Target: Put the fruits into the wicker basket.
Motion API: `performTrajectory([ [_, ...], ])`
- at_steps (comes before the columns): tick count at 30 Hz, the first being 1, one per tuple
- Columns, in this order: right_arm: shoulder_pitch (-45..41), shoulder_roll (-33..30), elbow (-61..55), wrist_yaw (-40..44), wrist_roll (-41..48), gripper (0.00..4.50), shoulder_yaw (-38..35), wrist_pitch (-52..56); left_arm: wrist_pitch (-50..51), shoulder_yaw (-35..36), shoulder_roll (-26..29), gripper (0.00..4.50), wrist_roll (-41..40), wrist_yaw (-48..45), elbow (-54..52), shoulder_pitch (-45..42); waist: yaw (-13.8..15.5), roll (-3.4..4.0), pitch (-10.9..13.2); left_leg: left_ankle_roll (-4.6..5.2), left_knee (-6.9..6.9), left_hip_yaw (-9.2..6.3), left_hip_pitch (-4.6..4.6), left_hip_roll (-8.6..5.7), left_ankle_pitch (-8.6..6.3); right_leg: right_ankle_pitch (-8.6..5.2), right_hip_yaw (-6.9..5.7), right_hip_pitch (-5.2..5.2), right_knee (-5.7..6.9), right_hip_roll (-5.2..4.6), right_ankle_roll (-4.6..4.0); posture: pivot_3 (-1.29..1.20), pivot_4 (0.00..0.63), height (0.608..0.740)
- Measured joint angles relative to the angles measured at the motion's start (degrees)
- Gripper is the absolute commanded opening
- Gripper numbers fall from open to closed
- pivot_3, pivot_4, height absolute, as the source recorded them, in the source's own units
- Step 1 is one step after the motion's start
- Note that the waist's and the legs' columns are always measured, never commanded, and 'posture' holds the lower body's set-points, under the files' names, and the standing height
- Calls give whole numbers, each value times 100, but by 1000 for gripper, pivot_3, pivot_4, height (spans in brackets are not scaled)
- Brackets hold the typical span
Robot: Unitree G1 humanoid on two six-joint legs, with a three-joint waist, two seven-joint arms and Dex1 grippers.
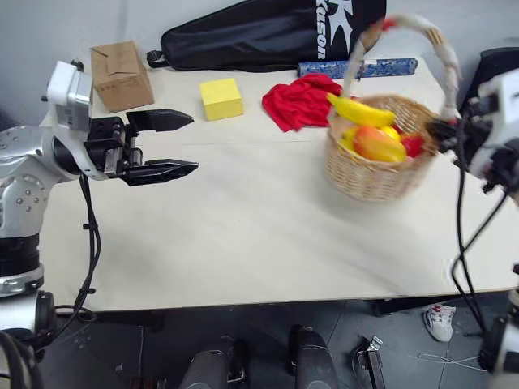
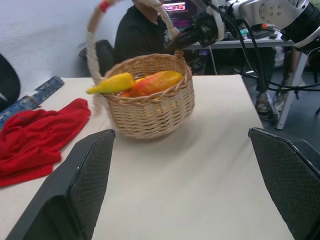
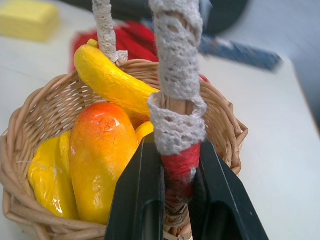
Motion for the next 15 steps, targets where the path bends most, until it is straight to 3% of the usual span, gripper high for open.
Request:
performTrajectory([
  [4,441,131,66,-177,-56,236,-346,-379,-80,-118,-213,4500,71,-110,83,-109,-72,1,1,-8,-1,4,6,6,5,0,13,-2,8,5,-1,0,150,740],
  [9,891,541,-10,-474,119,1892,-814,-372,-116,-146,-342,4500,168,-167,247,-240,-67,1,0,-8,0,3,8,6,5,0,27,0,8,5,-1,0,150,740],
  [15,1948,431,-688,-148,620,3838,-1386,187,-120,-213,-411,4500,181,-289,303,-288,1,2,0,-5,4,1,6,0,4,1,29,1,8,3,-1,0,150,740],
])
